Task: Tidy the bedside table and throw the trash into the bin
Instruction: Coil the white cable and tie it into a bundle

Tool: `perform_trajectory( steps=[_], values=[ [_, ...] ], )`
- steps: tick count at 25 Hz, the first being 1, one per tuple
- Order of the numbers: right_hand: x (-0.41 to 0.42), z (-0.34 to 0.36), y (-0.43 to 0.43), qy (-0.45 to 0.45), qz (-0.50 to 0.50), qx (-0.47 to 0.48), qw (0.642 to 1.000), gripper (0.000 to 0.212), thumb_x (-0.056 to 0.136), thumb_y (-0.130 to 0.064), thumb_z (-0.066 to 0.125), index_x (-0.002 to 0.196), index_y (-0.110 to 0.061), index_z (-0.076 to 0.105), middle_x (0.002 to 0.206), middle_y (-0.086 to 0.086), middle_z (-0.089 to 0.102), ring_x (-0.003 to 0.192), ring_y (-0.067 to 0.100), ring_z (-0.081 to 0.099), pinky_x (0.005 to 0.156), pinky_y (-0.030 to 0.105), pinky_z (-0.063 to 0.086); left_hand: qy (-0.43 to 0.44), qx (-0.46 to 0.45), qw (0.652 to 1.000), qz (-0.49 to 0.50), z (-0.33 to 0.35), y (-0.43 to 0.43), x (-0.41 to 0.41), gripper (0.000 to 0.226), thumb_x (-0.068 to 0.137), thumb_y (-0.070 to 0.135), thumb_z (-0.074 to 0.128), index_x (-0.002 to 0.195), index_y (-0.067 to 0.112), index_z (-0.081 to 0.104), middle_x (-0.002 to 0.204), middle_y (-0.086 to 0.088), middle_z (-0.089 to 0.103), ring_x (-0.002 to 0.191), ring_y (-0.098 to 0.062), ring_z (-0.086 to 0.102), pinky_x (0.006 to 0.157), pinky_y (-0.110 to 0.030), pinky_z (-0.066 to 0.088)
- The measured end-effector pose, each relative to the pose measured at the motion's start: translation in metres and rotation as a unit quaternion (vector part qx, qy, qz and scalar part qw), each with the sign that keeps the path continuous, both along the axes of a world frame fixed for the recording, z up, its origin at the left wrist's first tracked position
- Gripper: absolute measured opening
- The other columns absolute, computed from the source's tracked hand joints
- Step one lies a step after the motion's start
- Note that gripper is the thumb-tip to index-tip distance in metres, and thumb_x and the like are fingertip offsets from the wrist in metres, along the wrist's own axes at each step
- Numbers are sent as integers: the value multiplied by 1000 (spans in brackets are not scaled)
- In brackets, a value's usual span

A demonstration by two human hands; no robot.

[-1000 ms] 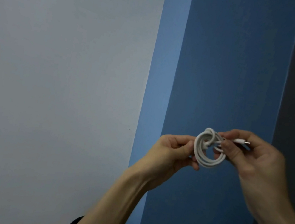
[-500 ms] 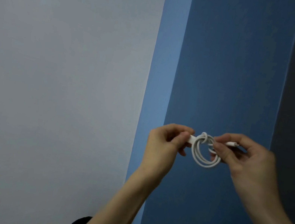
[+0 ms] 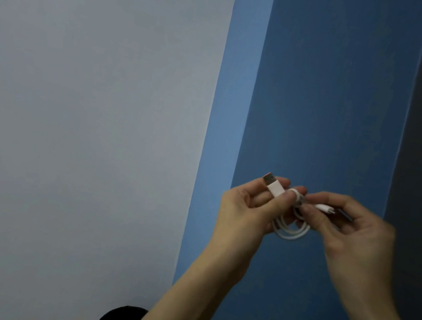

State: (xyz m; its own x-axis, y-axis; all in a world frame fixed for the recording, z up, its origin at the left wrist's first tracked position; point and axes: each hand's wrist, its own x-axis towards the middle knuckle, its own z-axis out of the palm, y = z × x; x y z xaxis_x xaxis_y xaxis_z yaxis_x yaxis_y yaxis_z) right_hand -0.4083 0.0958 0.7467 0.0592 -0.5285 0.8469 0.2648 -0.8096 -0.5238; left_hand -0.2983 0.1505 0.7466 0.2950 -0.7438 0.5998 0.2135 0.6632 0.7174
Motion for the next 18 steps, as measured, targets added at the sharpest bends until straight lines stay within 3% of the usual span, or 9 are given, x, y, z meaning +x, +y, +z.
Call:
perform_trajectory(
  steps=[3,6,8,13,18],
  values=[
    [-4,2,0,-2,34,13,999,8,73,-15,69,79,-18,73,77,-7,75,72,12,71,64,19,56,-24,-21,997,68,-1,2,1,10,84,1,66,92,6,65,90,-13,74,73,-14,69,68,-22,58],
    [-8,4,-2,15,6,19,1000,19,62,-43,64,71,-30,74,75,-12,74,73,10,70,58,18,55,-19,-25,996,80,-5,1,2,7,84,-1,66,89,5,66,86,-12,74,72,-14,70,66,-22,58],
    [-10,7,-2,27,-19,8,999,18,62,-48,61,69,-36,73,76,-11,72,71,12,67,56,17,54,-19,-27,996,81,-7,0,3,7,84,0,66,85,6,66,84,-11,75,72,-15,71,65,-23,58],
    [-12,11,2,21,-65,-33,997,7,76,-25,66,73,-28,71,83,-8,70,64,13,65,55,17,53,-10,-21,997,73,-6,-2,-1,9,84,0,66,80,8,65,81,-9,74,70,-16,70,64,-23,58],
    [-9,8,5,9,-37,-36,999,10,65,-17,73,74,-18,70,74,-12,71,57,6,65,56,7,48,57,-2,997,52,-5,-6,-3,8,83,-1,67,84,7,65,83,-13,73,69,-17,69,65,-23,58]
  ],
)
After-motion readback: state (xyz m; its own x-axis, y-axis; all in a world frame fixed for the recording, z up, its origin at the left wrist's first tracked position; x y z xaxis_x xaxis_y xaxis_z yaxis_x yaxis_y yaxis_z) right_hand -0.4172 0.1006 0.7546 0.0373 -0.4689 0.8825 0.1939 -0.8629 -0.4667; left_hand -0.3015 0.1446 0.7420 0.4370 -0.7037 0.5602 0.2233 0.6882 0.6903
